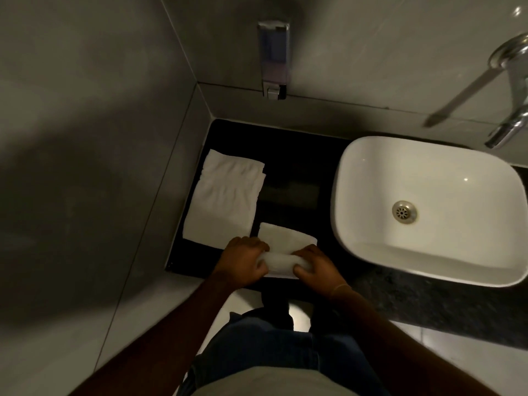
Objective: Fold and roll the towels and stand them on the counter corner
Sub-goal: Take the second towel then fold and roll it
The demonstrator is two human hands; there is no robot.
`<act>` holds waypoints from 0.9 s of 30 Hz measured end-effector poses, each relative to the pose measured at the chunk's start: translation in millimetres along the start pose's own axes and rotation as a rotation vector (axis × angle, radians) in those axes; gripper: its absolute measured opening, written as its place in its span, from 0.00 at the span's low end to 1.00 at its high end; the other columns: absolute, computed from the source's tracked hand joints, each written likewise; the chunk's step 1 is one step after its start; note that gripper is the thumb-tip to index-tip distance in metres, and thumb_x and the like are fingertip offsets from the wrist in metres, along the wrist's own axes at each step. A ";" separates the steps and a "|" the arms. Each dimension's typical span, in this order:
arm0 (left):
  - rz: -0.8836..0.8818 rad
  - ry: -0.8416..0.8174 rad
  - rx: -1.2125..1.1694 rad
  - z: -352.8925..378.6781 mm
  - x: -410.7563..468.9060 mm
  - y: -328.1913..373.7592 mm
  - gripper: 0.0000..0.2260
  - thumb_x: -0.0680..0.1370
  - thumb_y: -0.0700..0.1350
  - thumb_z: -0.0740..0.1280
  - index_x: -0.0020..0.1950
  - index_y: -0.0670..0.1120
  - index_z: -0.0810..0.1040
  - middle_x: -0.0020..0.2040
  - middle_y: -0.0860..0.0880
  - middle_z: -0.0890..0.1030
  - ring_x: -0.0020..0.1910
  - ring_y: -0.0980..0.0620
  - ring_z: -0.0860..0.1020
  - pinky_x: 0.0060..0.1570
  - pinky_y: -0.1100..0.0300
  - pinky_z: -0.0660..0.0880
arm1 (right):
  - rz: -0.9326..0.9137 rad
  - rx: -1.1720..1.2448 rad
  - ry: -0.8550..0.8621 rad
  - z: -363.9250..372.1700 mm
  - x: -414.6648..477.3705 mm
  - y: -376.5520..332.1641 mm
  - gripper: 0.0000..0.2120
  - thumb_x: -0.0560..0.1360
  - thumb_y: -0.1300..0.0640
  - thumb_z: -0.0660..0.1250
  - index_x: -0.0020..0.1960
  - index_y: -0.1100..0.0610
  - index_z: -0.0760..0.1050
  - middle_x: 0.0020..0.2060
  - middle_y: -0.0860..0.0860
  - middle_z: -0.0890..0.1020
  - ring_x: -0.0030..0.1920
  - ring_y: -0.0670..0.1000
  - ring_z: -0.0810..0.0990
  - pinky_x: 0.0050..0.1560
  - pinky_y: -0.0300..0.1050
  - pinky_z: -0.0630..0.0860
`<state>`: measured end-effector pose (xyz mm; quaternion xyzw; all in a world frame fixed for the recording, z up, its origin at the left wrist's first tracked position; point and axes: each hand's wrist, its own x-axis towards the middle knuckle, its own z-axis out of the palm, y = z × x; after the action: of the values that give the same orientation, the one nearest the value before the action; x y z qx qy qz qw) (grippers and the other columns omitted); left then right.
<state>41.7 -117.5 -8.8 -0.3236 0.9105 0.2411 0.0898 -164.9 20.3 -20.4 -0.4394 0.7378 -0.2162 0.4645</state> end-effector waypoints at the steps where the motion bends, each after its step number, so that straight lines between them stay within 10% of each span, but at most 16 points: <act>1: 0.024 0.066 0.006 3.3 -3.1 2.9 0.18 0.74 0.53 0.67 0.63 0.51 0.78 0.58 0.49 0.81 0.55 0.47 0.79 0.57 0.52 0.72 | 0.032 0.045 0.045 2.8 0.8 -1.3 0.17 0.73 0.52 0.71 0.61 0.51 0.79 0.59 0.49 0.77 0.59 0.51 0.78 0.63 0.44 0.73; 6: 0.071 -0.023 0.177 20.9 -16.7 20.0 0.30 0.72 0.58 0.73 0.70 0.53 0.69 0.69 0.49 0.75 0.68 0.47 0.73 0.73 0.47 0.66 | 0.137 0.092 0.117 3.0 -0.6 -7.2 0.15 0.76 0.52 0.70 0.62 0.47 0.77 0.56 0.48 0.79 0.59 0.54 0.78 0.63 0.51 0.75; 14: 0.088 -0.226 0.207 1.2 24.5 26.4 0.29 0.67 0.64 0.70 0.65 0.52 0.75 0.55 0.49 0.84 0.54 0.46 0.82 0.70 0.49 0.63 | -0.327 -0.621 0.142 11.4 -10.9 6.7 0.25 0.71 0.37 0.67 0.63 0.49 0.74 0.61 0.52 0.78 0.61 0.56 0.76 0.69 0.57 0.68; 20: -0.071 -0.144 0.061 1.7 19.8 27.9 0.36 0.72 0.63 0.68 0.79 0.55 0.63 0.79 0.50 0.65 0.78 0.47 0.62 0.79 0.40 0.45 | -0.226 -0.586 0.180 5.7 -0.3 12.2 0.28 0.62 0.42 0.73 0.59 0.52 0.77 0.52 0.54 0.83 0.53 0.59 0.82 0.72 0.56 0.66; 24: -0.461 0.453 -0.301 23.4 -15.0 57.5 0.23 0.72 0.53 0.76 0.65 0.52 0.75 0.64 0.51 0.76 0.64 0.51 0.74 0.64 0.52 0.72 | -0.069 -0.459 0.205 2.9 4.2 1.6 0.30 0.61 0.38 0.70 0.59 0.52 0.78 0.56 0.53 0.79 0.55 0.58 0.77 0.54 0.51 0.77; 27: -0.725 0.331 -0.977 41.7 -22.6 73.3 0.14 0.78 0.49 0.74 0.60 0.46 0.78 0.51 0.49 0.82 0.52 0.49 0.82 0.49 0.58 0.79 | -0.001 -0.418 0.159 5.3 4.1 -5.1 0.32 0.63 0.38 0.71 0.63 0.52 0.75 0.58 0.53 0.76 0.58 0.58 0.75 0.52 0.50 0.77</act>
<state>13.2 -35.0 -9.8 -0.6483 0.5295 0.5302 -0.1347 -158.7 14.7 -21.2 -0.5079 0.8008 -0.0927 0.3036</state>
